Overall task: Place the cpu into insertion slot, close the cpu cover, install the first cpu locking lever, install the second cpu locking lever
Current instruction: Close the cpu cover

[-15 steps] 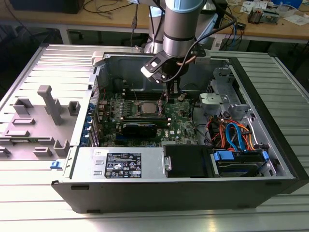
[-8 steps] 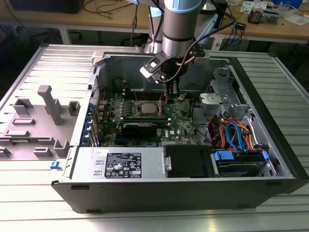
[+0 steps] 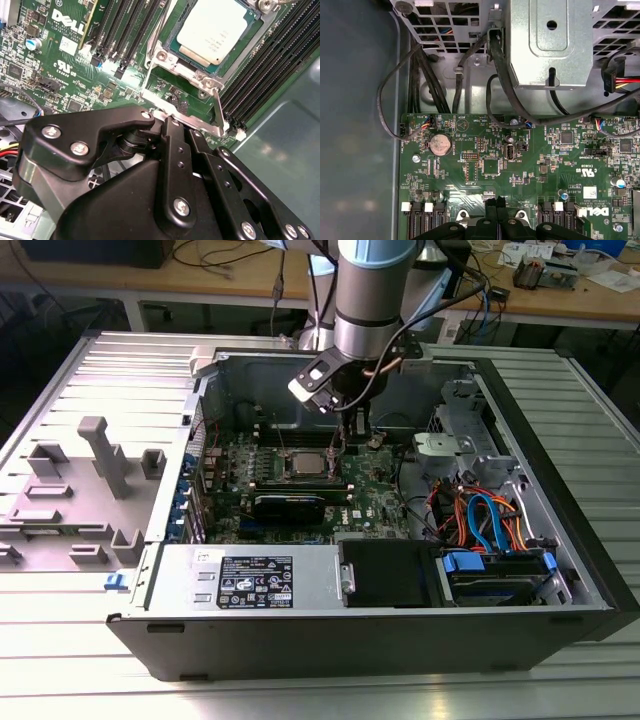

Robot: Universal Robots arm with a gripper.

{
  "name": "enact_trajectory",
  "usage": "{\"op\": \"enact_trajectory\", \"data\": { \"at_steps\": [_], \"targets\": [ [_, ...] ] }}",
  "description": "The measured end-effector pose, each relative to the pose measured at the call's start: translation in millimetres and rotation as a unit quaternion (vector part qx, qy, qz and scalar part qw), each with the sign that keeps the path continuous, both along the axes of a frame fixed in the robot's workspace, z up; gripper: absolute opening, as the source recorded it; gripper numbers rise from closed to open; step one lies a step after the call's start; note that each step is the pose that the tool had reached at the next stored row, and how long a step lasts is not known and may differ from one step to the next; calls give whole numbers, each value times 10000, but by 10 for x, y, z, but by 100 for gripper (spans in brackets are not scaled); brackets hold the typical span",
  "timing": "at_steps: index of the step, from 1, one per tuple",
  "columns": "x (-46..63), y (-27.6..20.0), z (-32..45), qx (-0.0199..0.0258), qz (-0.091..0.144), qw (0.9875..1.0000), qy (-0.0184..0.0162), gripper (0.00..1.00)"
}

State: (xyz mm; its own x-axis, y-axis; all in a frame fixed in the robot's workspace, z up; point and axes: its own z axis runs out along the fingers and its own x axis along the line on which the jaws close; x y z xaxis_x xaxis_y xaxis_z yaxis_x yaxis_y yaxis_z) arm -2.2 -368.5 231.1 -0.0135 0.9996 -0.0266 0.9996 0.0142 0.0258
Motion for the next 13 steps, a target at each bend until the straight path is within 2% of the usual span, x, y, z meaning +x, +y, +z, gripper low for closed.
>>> {"op": "enact_trajectory", "data": {
  "at_steps": [13],
  "targets": [
    [-27, 0, -19, 0, 0, 10000, 0, 12]
  ]
}}
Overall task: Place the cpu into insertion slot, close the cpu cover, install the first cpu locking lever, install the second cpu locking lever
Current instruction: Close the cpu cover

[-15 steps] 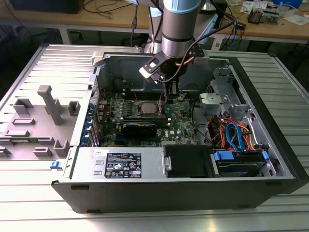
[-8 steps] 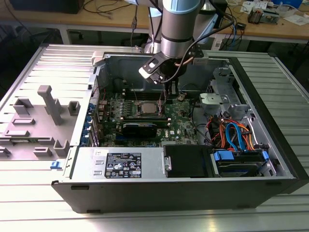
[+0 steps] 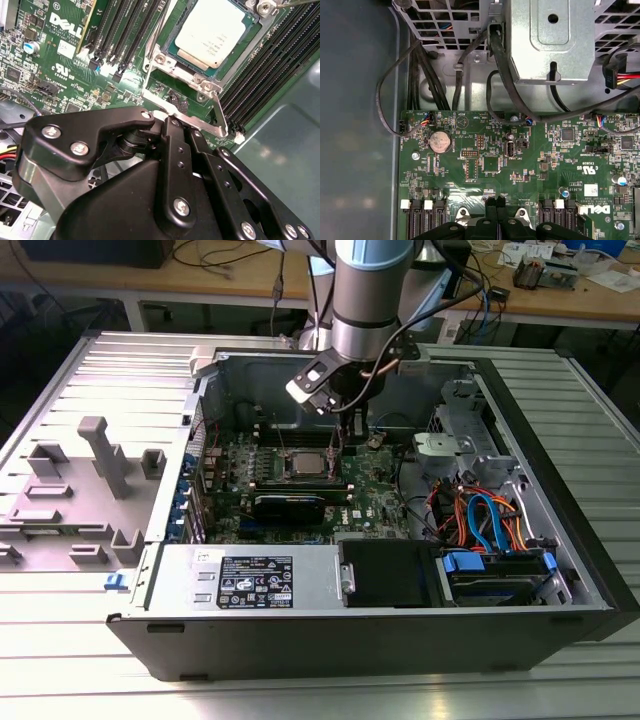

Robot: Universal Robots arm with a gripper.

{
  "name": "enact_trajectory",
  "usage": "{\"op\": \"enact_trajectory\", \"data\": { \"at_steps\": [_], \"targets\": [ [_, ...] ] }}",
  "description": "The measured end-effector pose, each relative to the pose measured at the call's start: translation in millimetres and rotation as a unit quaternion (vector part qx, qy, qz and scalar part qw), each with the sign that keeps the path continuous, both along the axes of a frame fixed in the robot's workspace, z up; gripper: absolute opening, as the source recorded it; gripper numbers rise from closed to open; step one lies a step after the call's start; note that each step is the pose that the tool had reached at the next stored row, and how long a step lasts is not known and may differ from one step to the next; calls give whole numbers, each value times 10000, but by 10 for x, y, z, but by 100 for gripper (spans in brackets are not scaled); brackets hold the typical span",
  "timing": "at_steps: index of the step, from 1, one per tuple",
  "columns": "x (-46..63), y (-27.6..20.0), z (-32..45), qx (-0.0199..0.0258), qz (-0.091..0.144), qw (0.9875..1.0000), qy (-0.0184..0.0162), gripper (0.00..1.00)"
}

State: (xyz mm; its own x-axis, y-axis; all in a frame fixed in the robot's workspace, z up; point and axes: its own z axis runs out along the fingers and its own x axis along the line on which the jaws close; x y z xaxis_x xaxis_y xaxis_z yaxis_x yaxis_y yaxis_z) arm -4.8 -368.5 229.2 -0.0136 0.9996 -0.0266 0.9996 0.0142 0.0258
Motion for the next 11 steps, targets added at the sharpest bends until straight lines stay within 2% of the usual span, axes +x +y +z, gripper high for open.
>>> {"op": "enact_trajectory", "data": {
  "at_steps": [11],
  "targets": [
    [-18, 0, -13, 0, 0, 10000, 0, 12]
  ]
}}
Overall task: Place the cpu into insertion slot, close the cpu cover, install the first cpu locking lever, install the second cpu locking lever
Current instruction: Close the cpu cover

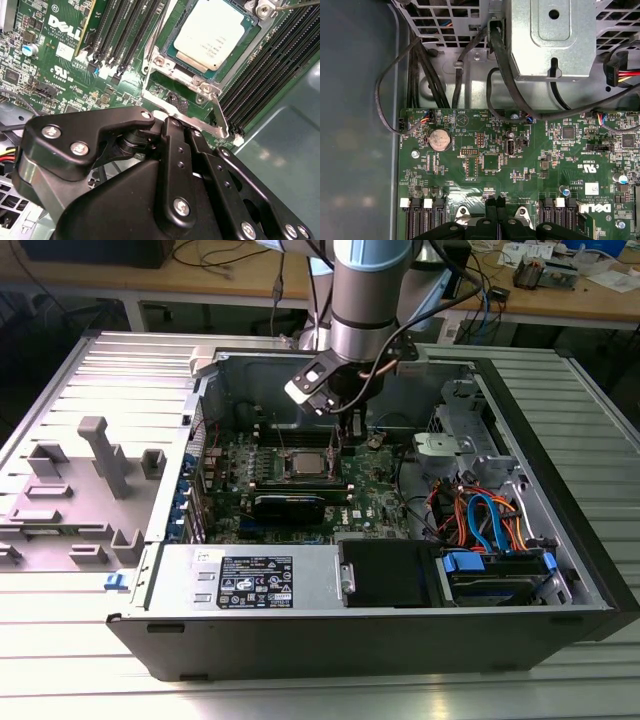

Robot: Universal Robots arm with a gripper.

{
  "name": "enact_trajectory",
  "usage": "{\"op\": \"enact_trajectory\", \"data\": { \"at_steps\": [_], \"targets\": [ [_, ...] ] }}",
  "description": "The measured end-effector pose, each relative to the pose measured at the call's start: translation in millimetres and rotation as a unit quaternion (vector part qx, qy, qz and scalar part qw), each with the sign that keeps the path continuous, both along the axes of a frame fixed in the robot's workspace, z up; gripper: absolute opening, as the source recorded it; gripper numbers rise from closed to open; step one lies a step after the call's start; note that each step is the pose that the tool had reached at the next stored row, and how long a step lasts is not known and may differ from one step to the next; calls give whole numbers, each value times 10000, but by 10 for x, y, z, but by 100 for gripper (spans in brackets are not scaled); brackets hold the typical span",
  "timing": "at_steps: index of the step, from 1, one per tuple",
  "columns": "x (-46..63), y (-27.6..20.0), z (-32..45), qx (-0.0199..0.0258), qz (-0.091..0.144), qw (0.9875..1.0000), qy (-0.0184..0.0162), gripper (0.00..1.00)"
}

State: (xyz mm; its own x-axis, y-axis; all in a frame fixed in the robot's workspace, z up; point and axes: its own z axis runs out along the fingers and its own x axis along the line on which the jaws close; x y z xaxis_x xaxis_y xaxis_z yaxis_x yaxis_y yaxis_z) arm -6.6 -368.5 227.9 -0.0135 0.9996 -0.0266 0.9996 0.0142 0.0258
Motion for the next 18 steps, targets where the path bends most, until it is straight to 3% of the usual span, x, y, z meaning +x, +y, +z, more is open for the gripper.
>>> {"op": "enact_trajectory", "data": {
  "at_steps": [18],
  "targets": [
    [-66, 0, -25, 0, 0, 10000, 0, 12]
  ]
}}
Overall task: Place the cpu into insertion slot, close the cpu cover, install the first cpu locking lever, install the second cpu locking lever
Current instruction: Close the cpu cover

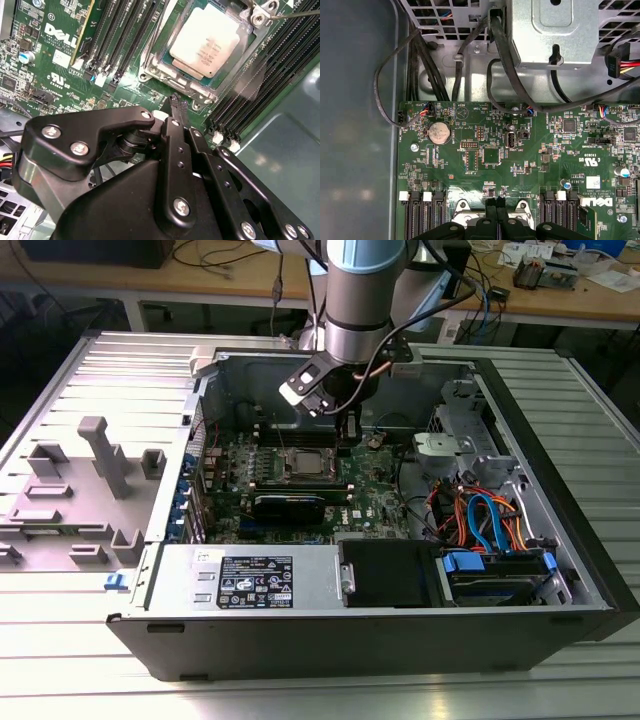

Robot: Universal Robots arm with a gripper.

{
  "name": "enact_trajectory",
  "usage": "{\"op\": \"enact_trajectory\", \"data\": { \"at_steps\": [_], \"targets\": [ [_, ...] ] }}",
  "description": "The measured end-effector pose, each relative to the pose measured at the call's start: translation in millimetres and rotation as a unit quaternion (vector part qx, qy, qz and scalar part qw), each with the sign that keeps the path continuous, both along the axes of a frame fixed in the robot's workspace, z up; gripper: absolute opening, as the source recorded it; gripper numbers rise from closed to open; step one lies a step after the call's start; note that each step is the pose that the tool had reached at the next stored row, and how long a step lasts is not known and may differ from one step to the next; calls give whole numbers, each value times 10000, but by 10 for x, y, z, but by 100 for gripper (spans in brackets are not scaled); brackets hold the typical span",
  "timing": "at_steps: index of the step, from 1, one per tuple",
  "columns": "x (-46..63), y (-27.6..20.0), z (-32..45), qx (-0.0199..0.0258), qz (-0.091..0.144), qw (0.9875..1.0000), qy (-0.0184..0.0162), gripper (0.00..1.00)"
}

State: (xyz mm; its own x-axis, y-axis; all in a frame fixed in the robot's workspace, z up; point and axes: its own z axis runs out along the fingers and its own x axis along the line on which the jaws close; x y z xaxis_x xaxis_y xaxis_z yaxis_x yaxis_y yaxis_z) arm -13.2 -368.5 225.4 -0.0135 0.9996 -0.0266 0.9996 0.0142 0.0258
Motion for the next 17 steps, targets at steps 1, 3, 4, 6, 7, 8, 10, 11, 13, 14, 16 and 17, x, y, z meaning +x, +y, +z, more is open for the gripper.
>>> {"op": "enact_trajectory", "data": {
  "at_steps": [1, 3, 4, 6, 7, 8, 10, 11, 13, 14, 16, 17],
  "targets": [
    [-2, 0, -1, 0, 0, 10000, 0, 12],
    [-9, 0, -4, 0, 0, 10000, 0, 12],
    [-14, 0, -8, 0, 0, 10000, 0, 12],
    [-17, 0, -9, 0, 0, 10000, 0, 12],
    [-19, 0, -10, 0, 0, 10000, 0, 12],
    [-22, 0, -11, 0, 0, 10000, 0, 12],
    [-25, 0, -12, 0, 0, 10000, 0, 12],
    [-27, 0, -13, 0, 0, 10000, 0, 12],
    [-32, 0, -14, 0, 0, 10000, 0, 12],
    [-34, 0, -15, 0, 0, 10000, 0, 12],
    [-38, 0, -16, 0, 0, 10000, 0, 12],
    [-40, 0, -18, 0, 0, 10000, 0, 12]
  ]
}}
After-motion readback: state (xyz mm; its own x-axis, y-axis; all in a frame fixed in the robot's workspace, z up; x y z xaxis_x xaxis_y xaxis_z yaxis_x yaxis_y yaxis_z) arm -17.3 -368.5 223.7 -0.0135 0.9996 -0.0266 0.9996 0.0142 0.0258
